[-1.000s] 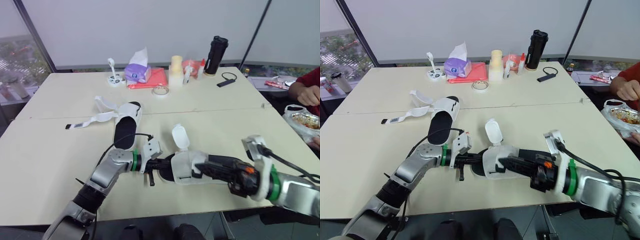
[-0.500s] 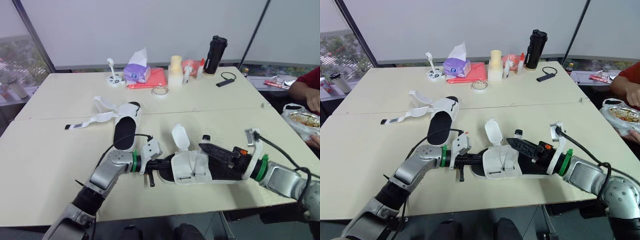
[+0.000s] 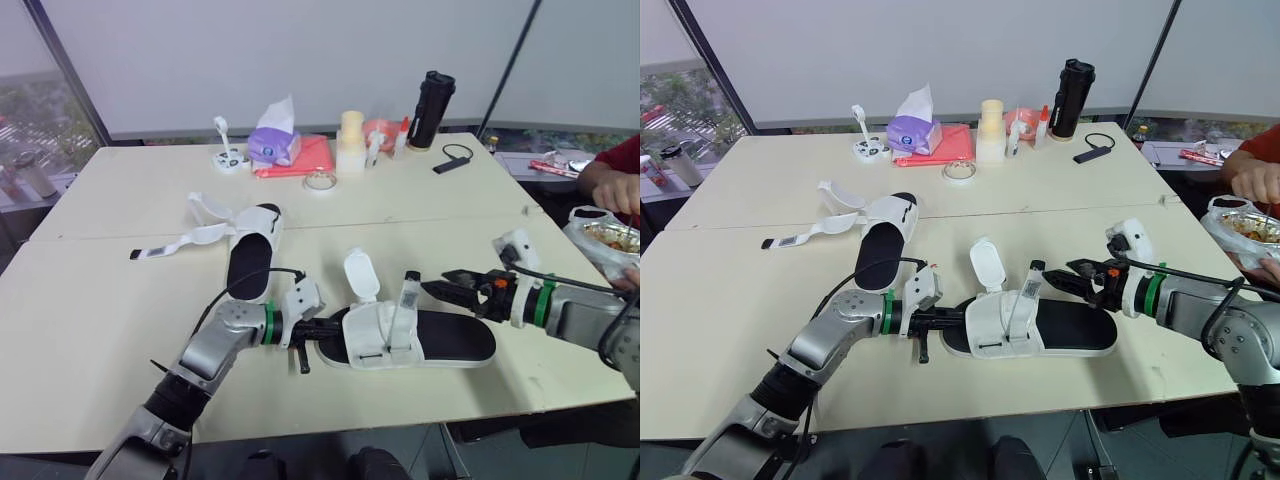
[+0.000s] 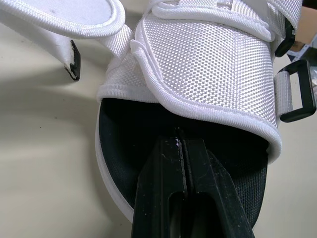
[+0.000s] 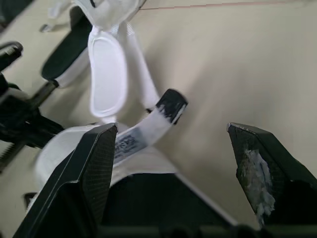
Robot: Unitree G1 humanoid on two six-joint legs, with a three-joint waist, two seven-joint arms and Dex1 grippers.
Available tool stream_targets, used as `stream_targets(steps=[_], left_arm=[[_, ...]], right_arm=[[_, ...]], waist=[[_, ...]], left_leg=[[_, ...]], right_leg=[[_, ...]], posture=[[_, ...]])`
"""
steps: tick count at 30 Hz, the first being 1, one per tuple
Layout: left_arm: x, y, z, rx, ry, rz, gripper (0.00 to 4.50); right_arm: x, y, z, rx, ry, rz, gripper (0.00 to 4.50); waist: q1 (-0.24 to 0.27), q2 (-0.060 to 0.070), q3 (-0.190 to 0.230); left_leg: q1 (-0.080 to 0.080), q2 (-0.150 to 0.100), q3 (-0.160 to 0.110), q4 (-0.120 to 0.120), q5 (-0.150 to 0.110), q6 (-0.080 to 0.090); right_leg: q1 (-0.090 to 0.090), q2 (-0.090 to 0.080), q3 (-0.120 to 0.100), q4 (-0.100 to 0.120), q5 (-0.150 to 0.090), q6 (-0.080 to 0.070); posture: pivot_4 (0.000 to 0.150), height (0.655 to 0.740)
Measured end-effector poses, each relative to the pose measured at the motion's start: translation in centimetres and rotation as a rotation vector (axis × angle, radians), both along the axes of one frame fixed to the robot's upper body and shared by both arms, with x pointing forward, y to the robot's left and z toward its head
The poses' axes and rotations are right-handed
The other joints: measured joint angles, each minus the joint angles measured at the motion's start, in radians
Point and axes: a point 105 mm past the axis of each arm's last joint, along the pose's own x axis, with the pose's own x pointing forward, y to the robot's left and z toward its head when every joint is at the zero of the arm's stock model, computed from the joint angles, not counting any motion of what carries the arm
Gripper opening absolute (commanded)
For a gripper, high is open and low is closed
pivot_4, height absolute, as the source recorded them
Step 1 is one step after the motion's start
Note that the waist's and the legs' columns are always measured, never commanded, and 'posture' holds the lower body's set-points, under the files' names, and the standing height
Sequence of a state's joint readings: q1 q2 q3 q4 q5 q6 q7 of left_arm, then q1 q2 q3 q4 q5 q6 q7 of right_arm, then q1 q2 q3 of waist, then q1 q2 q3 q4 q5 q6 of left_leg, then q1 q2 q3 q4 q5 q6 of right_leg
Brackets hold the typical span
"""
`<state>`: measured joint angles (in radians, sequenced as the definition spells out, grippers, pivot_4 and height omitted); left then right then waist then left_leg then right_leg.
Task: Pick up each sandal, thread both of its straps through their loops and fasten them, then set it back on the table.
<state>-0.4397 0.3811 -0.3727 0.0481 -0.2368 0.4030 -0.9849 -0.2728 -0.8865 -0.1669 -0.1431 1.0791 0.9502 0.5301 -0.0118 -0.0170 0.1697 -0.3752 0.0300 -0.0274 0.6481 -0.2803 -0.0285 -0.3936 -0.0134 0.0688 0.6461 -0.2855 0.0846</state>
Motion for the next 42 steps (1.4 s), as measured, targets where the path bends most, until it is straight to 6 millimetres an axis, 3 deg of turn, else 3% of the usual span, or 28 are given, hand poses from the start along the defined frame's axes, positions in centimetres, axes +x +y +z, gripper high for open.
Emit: stream_targets(steps=[6, 7, 10, 15, 29, 36, 42], left_arm=[[0.0, 0.0, 0.0, -0.001, -0.001, 0.001, 0.0], [0.0, 0.0, 0.0, -0.001, -0.001, 0.002, 0.0], [0.0, 0.0, 0.0, 0.0, -0.003, 0.003, 0.0], [-0.1, 0.0, 0.0, 0.004, -0.011, 0.003, 0.0], [-0.1, 0.0, 0.0, 0.004, -0.013, 0.008, 0.0], [-0.1, 0.0, 0.0, 0.004, -0.013, 0.008, 0.0], [-0.1, 0.0, 0.0, 0.003, -0.013, 0.007, 0.0]], right_arm=[[-0.5, 2.2, -1.0, 0.162, 0.113, 0.073, 3.73], [-0.6, 2.4, -1.1, 0.169, 0.122, 0.079, 3.49], [-0.5, 2.7, -1.4, 0.177, 0.133, 0.085, 2.49], [-0.2, 3.4, -0.7, 0.221, 0.097, 0.096, 0.06], [-2.3, 4.0, 2.8, 0.331, -0.032, 0.211, 0.06], [-2.3, 4.3, 2.9, 0.315, -0.041, 0.226, 0.06], [-0.2, 4.5, 1.5, 0.256, -0.028, 0.174, 0.06]], waist=[[0.001, 0.0, 0.0], [0.001, 0.0, 0.0], [0.0, 0.0, 0.0], [0.0, 0.0, 0.0], [-0.001, 0.0, 0.0], [-0.002, 0.0, 0.0], [-0.001, 0.0, 0.0]], left_leg=[[0.0, 0.0, 0.0, 0.0, 0.0, 0.0], [0.0, 0.0, 0.0, 0.0, 0.0, 0.0], [0.0, 0.0, 0.0, 0.0, 0.0, 0.0], [0.0, 0.0, 0.0, 0.0, 0.0, 0.0], [0.0, 0.0, 0.0, 0.0, 0.0, 0.0], [0.0, 0.0, 0.0, 0.0, 0.0, 0.0], [-0.001, 0.0, 0.0, 0.0, 0.0, 0.0]], right_leg=[[0.0, 0.0, 0.0, 0.0, 0.0, 0.0], [0.0, 0.0, 0.0, 0.0, 0.0, 0.0], [0.0, 0.0, 0.0, 0.0, 0.0, 0.0], [0.0, 0.0, 0.0, 0.0, 0.0, 0.001], [-0.001, 0.0, 0.0, 0.0, 0.0, 0.0], [-0.001, 0.0, 0.0, 0.0, 0.0, 0.0], [-0.001, 0.0, 0.0, 0.0, -0.001, -0.002]], posture=[[0.15, 0.74], [0.15, 0.74], [0.15, 0.74], [0.15, 0.74], [0.15, 0.74], [0.15, 0.74], [0.15, 0.74]])
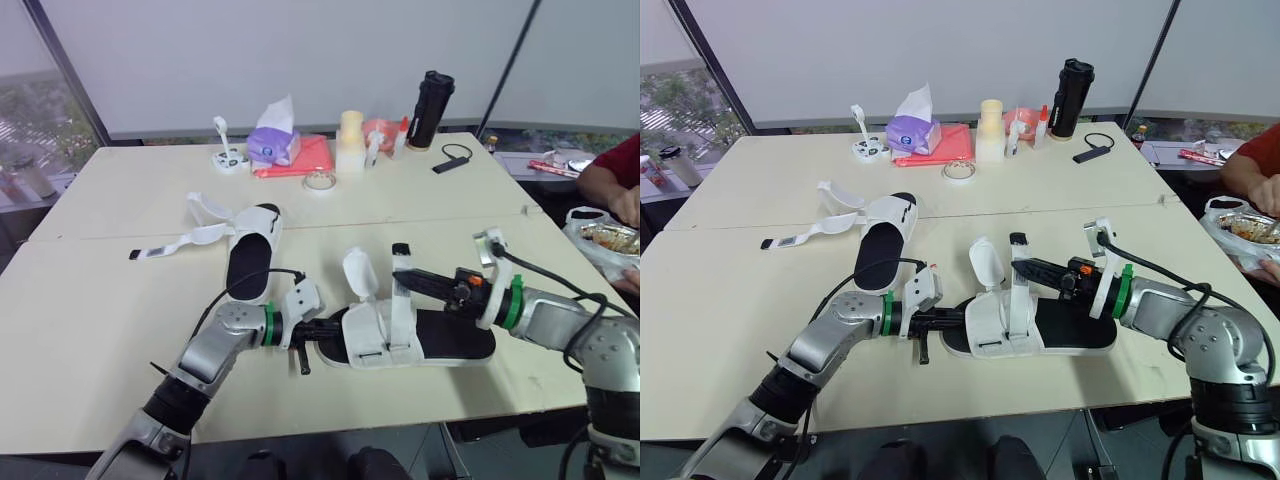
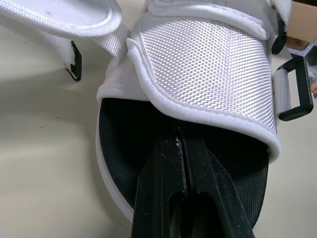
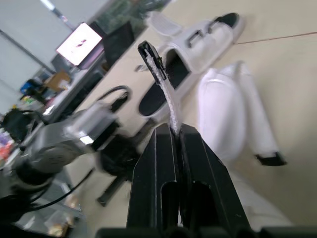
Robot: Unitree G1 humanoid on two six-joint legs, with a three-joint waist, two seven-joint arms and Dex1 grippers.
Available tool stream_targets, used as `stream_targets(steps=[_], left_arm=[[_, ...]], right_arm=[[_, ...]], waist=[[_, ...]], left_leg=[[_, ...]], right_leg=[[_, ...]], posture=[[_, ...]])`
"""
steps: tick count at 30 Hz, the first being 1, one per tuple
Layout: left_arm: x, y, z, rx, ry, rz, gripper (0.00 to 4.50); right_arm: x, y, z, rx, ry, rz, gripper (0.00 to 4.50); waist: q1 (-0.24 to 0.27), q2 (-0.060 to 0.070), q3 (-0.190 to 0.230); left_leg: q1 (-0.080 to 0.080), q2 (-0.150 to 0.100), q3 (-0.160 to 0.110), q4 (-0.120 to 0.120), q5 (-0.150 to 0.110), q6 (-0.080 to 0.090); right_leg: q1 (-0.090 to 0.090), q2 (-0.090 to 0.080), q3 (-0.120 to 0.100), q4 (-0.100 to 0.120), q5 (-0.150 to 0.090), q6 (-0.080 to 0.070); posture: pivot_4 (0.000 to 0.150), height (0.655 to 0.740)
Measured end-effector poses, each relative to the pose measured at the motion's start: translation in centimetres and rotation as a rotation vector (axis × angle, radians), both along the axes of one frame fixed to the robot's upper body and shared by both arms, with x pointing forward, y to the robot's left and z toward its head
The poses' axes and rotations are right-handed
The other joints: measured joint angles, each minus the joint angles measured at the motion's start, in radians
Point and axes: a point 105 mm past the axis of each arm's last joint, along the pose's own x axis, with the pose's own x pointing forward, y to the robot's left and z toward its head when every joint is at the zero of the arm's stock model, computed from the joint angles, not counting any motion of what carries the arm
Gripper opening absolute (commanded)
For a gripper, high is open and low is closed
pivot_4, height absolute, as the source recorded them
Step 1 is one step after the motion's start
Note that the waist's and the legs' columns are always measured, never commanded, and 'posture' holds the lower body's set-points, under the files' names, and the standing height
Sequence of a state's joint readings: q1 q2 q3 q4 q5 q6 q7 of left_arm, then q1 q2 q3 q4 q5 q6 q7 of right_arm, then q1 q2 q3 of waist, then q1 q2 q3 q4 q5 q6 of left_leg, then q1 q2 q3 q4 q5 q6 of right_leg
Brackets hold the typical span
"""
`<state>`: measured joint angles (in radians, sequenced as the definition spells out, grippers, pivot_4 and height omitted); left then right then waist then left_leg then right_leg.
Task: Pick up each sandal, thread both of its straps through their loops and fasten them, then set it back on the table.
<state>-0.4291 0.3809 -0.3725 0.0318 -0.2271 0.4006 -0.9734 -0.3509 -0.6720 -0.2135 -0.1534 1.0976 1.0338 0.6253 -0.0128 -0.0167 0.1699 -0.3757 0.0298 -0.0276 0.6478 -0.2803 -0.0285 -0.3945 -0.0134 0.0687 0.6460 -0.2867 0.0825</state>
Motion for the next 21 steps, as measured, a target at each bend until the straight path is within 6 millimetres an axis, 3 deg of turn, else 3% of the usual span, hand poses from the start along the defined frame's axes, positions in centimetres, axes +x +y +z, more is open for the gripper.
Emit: stream_targets(steps=[14, 21], left_arm=[[-0.1, 0.0, -0.1, -0.004, -0.004, 0.015, 0.0], [-0.1, 0.0, -0.1, -0.003, -0.004, 0.019, 0.0]], right_arm=[[2.5, 0.5, -3.3, -0.098, 0.092, -0.048, 0.06], [3.3, 0.4, -4.0, -0.08, 0.165, -0.085, 0.06]], waist=[[-0.002, 0.0, 0.0], [-0.004, 0.0, 0.0]], left_leg=[[0.001, 0.0, -0.001, 0.0, 0.0, 0.0], [0.002, 0.0, -0.001, 0.0, 0.0, 0.0]], right_leg=[[0.0, 0.0, 0.0, 0.0, 0.0, 0.0], [0.001, 0.0, 0.0, 0.0, 0.0, -0.001]], posture=[[0.15, 0.74], [0.15, 0.74]])
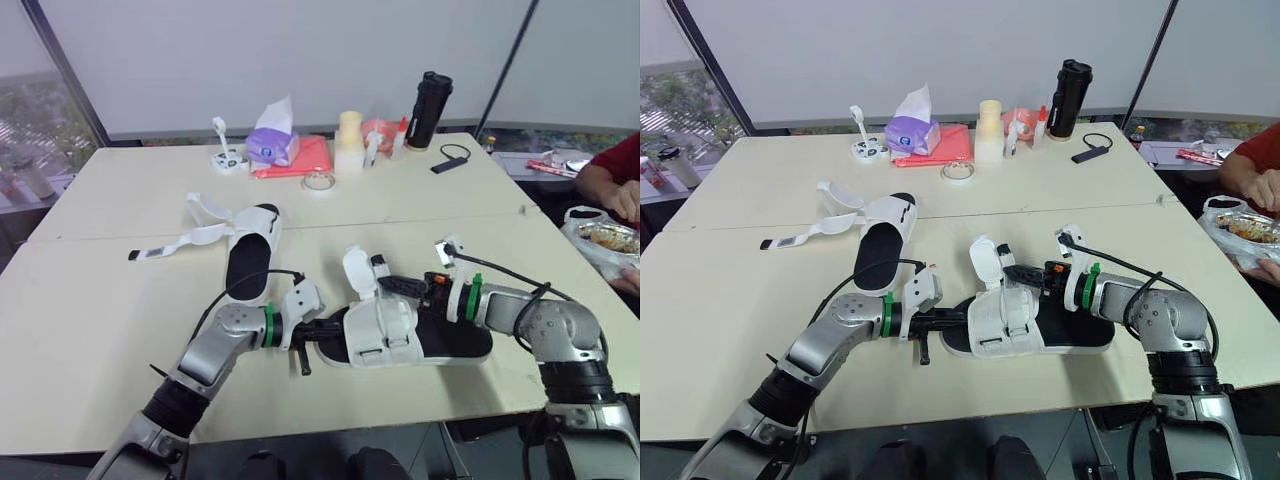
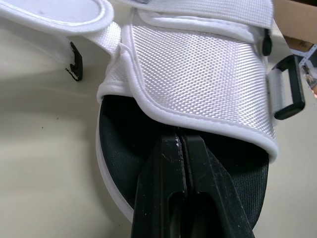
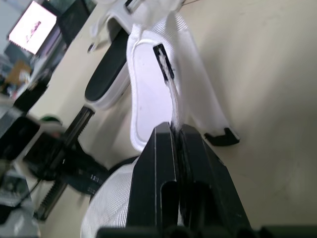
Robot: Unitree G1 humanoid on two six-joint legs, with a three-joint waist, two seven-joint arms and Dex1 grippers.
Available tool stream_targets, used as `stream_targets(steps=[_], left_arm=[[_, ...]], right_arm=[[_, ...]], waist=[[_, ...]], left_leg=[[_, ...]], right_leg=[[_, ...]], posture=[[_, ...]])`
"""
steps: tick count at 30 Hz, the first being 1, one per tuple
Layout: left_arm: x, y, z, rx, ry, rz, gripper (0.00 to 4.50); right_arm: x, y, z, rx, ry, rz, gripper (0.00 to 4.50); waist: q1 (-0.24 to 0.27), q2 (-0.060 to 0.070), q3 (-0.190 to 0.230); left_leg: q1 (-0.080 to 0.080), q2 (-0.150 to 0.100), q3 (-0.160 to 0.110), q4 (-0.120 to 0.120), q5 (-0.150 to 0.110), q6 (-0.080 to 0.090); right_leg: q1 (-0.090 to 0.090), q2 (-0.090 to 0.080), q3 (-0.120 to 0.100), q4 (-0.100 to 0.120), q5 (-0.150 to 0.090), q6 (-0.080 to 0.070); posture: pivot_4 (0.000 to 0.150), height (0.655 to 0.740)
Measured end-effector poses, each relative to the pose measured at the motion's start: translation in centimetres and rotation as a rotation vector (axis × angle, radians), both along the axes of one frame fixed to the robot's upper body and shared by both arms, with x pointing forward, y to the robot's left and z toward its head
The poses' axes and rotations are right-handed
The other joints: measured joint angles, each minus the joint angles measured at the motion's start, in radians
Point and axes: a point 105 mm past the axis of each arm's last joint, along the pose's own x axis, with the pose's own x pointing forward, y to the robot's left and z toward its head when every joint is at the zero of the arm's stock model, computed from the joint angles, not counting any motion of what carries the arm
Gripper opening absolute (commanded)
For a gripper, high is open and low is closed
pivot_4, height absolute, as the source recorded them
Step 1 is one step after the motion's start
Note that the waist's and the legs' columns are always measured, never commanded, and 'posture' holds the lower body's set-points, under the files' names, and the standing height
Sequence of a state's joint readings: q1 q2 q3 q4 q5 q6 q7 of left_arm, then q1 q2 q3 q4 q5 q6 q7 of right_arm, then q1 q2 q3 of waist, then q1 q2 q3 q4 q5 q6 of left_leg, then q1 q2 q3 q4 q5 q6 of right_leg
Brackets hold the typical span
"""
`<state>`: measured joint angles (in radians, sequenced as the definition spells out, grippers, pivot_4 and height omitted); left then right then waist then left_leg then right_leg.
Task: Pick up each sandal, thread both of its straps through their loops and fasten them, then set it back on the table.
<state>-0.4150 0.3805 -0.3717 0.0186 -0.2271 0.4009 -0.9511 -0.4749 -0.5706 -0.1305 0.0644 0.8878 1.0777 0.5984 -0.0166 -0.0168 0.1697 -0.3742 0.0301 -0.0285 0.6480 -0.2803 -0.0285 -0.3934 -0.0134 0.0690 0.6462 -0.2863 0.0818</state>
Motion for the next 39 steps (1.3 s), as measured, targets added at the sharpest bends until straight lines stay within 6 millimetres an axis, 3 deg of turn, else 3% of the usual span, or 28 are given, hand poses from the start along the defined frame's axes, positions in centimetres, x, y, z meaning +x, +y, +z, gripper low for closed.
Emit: stream_targets(steps=[19, 22, 24, 28, 30, 32, 34, 39], left_arm=[[0.1, -0.3, 0.0, -0.004, 0.002, 0.001, 0.0], [0.1, -0.3, 0.0, -0.003, 0.001, 0.001, 0.0], [0.0, -0.3, 0.0, -0.005, 0.003, -0.002, 0.0], [0.0, -0.3, -0.1, -0.005, 0.006, -0.004, 0.0], [0.0, -0.3, -0.1, -0.007, 0.005, 0.0, 0.0], [0.0, -0.3, -0.1, -0.009, 0.004, 0.001, 0.0], [-0.1, 0.0, 0.0, -0.005, 0.001, 0.001, 0.0], [-0.1, 0.0, 0.1, -0.005, 0.0, -0.005, 0.0]], right_arm=[[0.1, -1.3, -1.2, 0.087, 0.144, -0.087, 0.06], [0.3, -1.8, -1.7, 0.053, 0.167, -0.123, 0.98], [0.5, -3.4, -3.2, 0.0, 0.212, -0.202, 2.01], [0.7, -3.4, -2.7, -0.007, 0.174, -0.198, 4.09], [1.1, -4.2, -2.3, -0.052, 0.122, -0.219, 4.09], [1.7, -6.4, -1.9, -0.147, 0.064, -0.287, 4.09], [2.3, -7.7, -0.1, -0.187, -0.012, -0.308, 4.09], [2.8, -5.3, 4.8, -0.178, -0.202, -0.153, 4.09]], waist=[[0.005, -0.002, -0.002], [0.006, -0.003, -0.003], [0.007, -0.002, -0.003], [0.004, -0.002, -0.003], [0.004, -0.002, -0.003], [0.004, -0.001, -0.002], [-0.001, 0.001, -0.001], [-0.001, 0.003, 0.0]], left_leg=[[0.0, 0.0, 0.0, 0.0, 0.0, 0.0], [0.0, 0.0, 0.0, 0.0, 0.0, 0.0], [-0.002, 0.0, 0.0, 0.0, 0.0, 0.0], [-0.001, -0.001, 0.0, -0.001, 0.0, 0.0], [-0.001, -0.001, 0.0, 0.0, 0.0, 0.0], [-0.002, -0.003, 0.001, 0.0, 0.0, 0.0], [-0.002, -0.003, 0.001, -0.002, 0.0, 0.0], [-0.002, -0.002, 0.001, -0.002, 0.0, 0.0]], right_leg=[[0.002, -0.001, 0.0, -0.001, 0.0, -0.001], [0.002, -0.002, 0.0, -0.001, 0.0, -0.001], [-0.001, -0.002, 0.0, -0.001, -0.001, -0.001], [0.0, -0.002, 0.0, -0.001, -0.001, 0.0], [0.0, -0.003, 0.0, -0.001, -0.001, 0.0], [-0.001, -0.003, 0.0, -0.001, -0.001, 0.0], [-0.002, -0.003, 0.002, -0.001, -0.001, 0.001], [-0.003, 0.0, 0.001, -0.001, 0.001, 0.004]], posture=[[0.15, 0.74], [0.15, 0.74], [0.15, 0.74], [0.15, 0.74], [0.15, 0.74], [0.15, 0.74], [0.15, 0.74], [0.15, 0.74]])
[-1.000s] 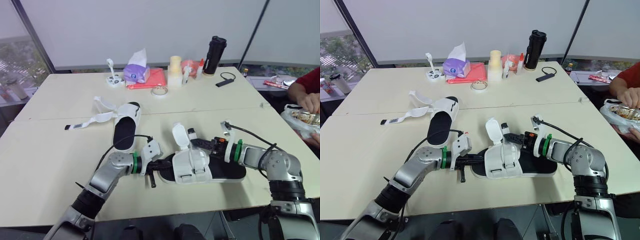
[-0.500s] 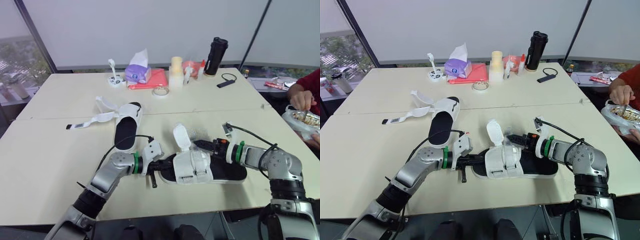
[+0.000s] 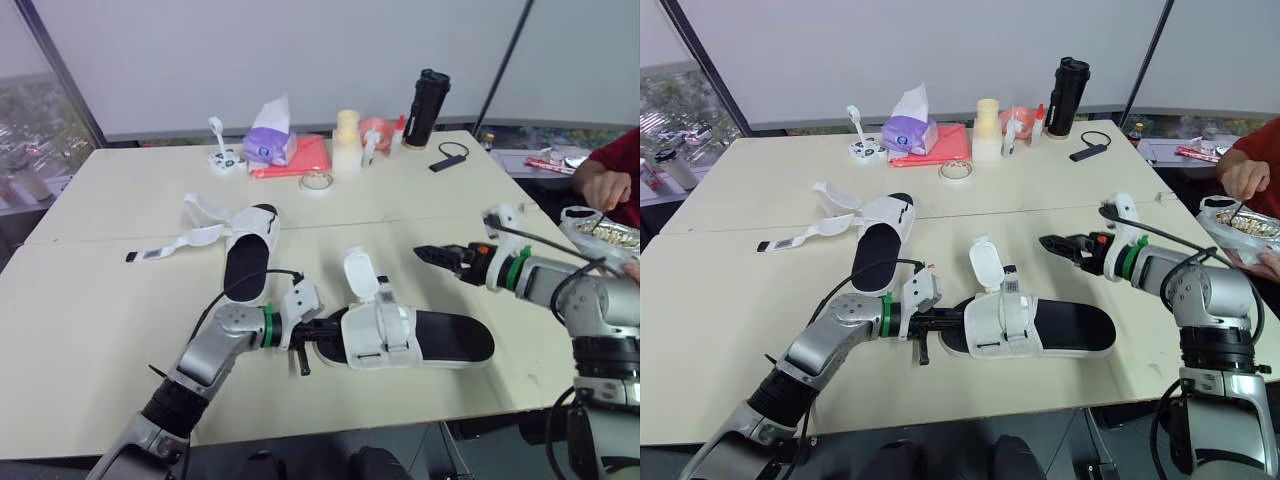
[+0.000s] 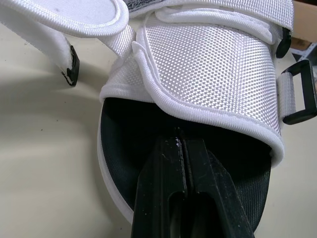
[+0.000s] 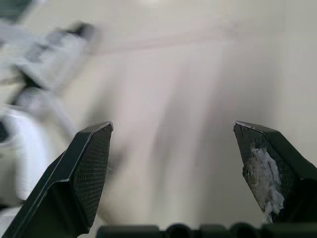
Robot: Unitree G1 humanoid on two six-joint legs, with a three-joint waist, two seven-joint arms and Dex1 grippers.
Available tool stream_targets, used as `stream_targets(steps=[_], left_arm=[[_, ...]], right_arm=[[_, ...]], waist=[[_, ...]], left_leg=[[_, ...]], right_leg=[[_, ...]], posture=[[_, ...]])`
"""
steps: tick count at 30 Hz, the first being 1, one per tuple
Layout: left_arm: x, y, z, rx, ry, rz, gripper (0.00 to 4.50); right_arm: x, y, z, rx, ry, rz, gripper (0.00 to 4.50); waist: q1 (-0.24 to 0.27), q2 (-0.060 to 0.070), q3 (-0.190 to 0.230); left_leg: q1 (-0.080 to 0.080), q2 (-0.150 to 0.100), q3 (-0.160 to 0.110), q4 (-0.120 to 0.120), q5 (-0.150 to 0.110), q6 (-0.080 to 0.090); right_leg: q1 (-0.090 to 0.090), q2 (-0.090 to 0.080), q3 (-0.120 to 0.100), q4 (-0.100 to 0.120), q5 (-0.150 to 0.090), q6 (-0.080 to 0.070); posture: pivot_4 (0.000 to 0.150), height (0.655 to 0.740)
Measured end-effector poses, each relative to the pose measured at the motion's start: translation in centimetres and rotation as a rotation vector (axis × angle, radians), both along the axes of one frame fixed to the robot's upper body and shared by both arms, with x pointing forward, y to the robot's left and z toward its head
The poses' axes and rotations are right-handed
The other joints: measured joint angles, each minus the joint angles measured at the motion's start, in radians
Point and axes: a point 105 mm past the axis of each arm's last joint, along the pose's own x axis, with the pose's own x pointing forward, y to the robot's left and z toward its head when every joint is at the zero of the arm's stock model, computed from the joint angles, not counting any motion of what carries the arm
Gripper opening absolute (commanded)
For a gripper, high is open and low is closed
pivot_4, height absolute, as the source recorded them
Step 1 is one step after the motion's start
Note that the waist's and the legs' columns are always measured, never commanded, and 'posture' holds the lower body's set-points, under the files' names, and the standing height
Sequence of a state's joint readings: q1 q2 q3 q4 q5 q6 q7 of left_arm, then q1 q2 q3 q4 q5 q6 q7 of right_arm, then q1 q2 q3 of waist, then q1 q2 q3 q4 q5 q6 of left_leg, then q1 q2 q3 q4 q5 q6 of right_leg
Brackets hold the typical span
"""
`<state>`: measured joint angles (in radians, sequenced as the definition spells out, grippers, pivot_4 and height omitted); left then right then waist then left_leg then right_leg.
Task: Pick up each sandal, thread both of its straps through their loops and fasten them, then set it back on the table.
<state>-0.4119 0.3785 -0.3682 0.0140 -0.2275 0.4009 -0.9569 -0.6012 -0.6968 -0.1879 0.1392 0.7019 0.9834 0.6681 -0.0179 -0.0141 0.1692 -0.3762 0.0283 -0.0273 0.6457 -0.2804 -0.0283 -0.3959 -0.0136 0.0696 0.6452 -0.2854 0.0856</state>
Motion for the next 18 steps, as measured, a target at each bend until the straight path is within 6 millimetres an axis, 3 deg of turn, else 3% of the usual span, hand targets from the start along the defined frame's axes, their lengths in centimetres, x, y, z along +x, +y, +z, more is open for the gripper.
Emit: stream_targets(steps=[4, 10, 18], left_arm=[[0.0, -0.1, 0.1, -0.003, -0.001, -0.005, 0.0], [0.1, -0.4, 0.1, -0.006, -0.001, -0.006, 0.0], [0.0, -0.4, 0.2, -0.011, -0.004, -0.005, 0.0]], right_arm=[[-0.1, 1.1, -0.4, -0.01, 0.017, 0.058, 4.09], [-0.1, 5.9, -0.6, 0.043, 0.061, 0.258, 4.09], [-0.7, 7.5, -1.6, 0.074, 0.139, 0.346, 4.09]], waist=[[0.003, 0.0, 0.0], [0.006, 0.0, 0.001], [0.005, 0.0, 0.001]], left_leg=[[-0.003, 0.0, 0.0, 0.0, 0.0, 0.0], [-0.003, 0.0, -0.002, 0.001, 0.0, 0.0], [-0.01, 0.0, -0.002, 0.002, 0.0, 0.0]], right_leg=[[-0.002, -0.001, 0.0, 0.0, 0.0, 0.0], [-0.002, -0.002, 0.0, 0.0, 0.0, 0.0], [-0.009, -0.003, 0.0, 0.001, 0.001, 0.0]], posture=[[0.15, 0.74], [0.15, 0.74], [0.15, 0.74]])
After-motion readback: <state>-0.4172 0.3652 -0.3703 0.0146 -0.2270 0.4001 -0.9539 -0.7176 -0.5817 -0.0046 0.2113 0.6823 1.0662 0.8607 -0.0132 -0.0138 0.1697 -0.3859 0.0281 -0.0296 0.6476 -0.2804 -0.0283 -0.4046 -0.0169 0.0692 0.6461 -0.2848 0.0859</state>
